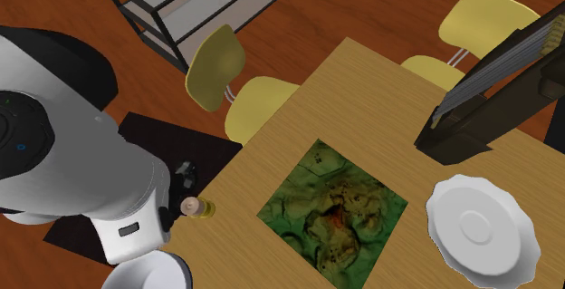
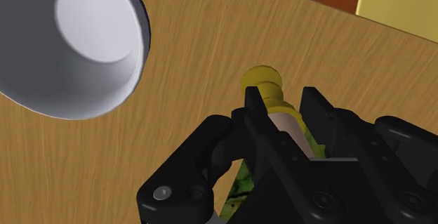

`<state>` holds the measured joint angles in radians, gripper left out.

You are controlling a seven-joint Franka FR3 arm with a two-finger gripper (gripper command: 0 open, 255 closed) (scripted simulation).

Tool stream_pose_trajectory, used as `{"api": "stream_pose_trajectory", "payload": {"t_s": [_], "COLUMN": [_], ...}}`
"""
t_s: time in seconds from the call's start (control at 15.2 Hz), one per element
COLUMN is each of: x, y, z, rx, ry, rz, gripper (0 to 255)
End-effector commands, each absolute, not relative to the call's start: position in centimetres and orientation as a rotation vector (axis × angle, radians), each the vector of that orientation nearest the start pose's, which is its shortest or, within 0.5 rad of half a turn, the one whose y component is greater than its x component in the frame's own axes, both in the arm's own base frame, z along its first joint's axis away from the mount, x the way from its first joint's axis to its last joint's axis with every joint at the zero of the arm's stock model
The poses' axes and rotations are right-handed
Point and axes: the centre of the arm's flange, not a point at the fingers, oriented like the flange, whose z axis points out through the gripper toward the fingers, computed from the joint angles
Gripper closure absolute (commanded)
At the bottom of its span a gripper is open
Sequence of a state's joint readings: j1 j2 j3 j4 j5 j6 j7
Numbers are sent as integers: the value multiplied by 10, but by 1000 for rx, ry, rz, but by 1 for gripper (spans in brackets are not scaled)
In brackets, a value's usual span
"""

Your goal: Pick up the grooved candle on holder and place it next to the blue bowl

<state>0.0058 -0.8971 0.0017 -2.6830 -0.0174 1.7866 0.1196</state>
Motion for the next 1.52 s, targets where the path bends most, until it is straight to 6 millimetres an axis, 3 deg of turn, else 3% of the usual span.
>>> {"api": "stream_pose_trajectory", "payload": {"t_s": [0.0, 1.45], "x": [284, 284], "y": [1, 1], "z": [475, 364], "rx": [-3155, -3155], "ry": [172, 172], "rz": [-4, -4], "gripper": [255, 255]}}
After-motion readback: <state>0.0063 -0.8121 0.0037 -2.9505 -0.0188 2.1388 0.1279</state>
